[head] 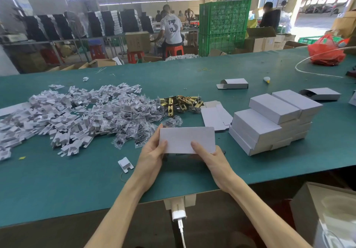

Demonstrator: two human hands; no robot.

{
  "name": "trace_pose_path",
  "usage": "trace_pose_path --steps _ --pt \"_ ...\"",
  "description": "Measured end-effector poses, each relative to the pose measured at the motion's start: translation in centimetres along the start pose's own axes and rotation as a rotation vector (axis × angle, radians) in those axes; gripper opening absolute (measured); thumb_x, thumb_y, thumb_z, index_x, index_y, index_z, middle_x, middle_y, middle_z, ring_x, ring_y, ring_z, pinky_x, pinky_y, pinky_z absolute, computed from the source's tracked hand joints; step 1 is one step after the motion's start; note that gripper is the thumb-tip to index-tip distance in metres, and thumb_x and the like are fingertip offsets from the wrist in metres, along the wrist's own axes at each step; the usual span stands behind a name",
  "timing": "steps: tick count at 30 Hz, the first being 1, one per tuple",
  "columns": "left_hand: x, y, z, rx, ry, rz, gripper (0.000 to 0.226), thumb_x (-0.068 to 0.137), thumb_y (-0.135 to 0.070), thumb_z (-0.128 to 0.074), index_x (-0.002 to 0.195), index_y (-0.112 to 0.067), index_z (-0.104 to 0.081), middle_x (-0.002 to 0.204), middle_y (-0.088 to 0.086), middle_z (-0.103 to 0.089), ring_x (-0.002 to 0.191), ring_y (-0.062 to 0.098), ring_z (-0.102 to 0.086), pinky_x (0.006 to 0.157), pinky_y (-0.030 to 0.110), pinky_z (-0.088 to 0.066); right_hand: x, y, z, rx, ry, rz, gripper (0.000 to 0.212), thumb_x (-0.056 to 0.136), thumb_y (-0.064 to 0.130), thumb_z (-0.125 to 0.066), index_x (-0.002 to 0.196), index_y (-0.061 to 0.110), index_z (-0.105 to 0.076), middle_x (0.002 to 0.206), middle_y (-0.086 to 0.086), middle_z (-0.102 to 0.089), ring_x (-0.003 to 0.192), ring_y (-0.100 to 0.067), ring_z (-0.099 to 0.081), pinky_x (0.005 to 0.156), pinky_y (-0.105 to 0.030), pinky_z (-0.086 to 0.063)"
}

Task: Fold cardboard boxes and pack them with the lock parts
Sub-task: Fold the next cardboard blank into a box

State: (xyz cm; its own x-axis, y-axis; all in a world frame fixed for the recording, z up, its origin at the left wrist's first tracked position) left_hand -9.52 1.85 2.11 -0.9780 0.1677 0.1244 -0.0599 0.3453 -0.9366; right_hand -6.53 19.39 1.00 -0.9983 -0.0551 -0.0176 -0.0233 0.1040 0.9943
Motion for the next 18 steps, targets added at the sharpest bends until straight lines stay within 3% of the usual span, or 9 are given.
trace_pose_path --steps 3,6,8,11,15,18 --pt "0.1 0.4 0.6 0.048 -0.077 -0.006 0.031 0.108 -0.013 -0.048 0.137 -0.01 -0.06 0.131 0.009 -0.07 0.112 0.014 -0.068 0.089 0.024 -0.057 -0.2 0.7 -0.1 -0.036 0.011 0.038 0.06 0.065 0.08 -0.073 0.09 0.026 -0.081 0.098 0.001 -0.078 0.094 -0.014 -0.072 0.095 -0.029 -0.048" --pt "0.1 0.5 1.6 -0.004 -0.174 0.0 0.03 0.107 -0.013 -0.05 0.135 -0.014 -0.063 0.122 -0.001 -0.074 0.104 0.01 -0.068 0.083 0.025 -0.06 -0.3 1.6 0.3 0.084 0.01 0.141 0.065 0.068 0.066 -0.082 0.118 0.024 -0.075 0.118 -0.003 -0.074 0.108 -0.026 -0.071 0.1 -0.044 -0.054" --pt "0.2 0.4 2.3 -0.048 -0.232 0.005 0.03 0.107 -0.013 -0.052 0.134 -0.016 -0.064 0.122 -0.004 -0.074 0.102 0.01 -0.068 0.08 0.026 -0.06 -0.3 2.2 0.2 0.11 0.017 0.183 0.073 0.073 0.045 -0.087 0.139 0.037 -0.059 0.126 0.005 -0.071 0.11 -0.023 -0.071 0.092 -0.036 -0.059" --pt "-0.1 0.5 2.3 -0.03 -0.258 0.048 0.03 0.107 -0.014 -0.053 0.134 -0.013 -0.065 0.126 0.003 -0.071 0.098 0.016 -0.067 0.071 0.029 -0.06 -0.2 2.1 -0.1 0.028 0.027 0.176 0.086 0.074 0.028 -0.088 0.148 0.042 -0.045 0.124 0.013 -0.071 0.108 -0.013 -0.071 0.087 -0.02 -0.056" --pt "-0.4 0.2 1.2 0.132 -0.167 0.022 0.027 0.108 -0.015 -0.051 0.125 -0.012 -0.072 0.118 0.016 -0.07 0.075 0.019 -0.061 0.053 0.032 -0.052 -0.4 2.4 -1.1 -0.052 0.104 0.189 0.068 0.071 0.039 -0.089 0.129 0.053 -0.056 0.124 0.017 -0.069 0.109 -0.009 -0.068 0.086 -0.016 -0.053" --pt "-0.5 0.3 0.6 0.19 -0.112 0.029 0.029 0.108 -0.021 -0.053 0.127 -0.015 -0.073 0.127 0.012 -0.071 0.082 0.022 -0.065 0.062 0.035 -0.058 -0.3 2.3 -1.1 -0.111 0.079 0.198 0.061 0.064 0.052 -0.087 0.118 0.055 -0.059 0.119 0.019 -0.069 0.106 -0.008 -0.067 0.089 -0.021 -0.053"
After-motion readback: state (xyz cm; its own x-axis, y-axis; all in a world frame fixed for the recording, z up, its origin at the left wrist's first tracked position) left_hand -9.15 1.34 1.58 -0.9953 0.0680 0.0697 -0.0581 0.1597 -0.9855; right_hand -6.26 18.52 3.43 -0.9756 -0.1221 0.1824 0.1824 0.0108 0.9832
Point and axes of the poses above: each hand's wrist, its own x-axis towards the middle knuckle, its own z-axis out of the back of the hand, y = z × x, the point moved 8 cm from there along x, towards the middle knuckle
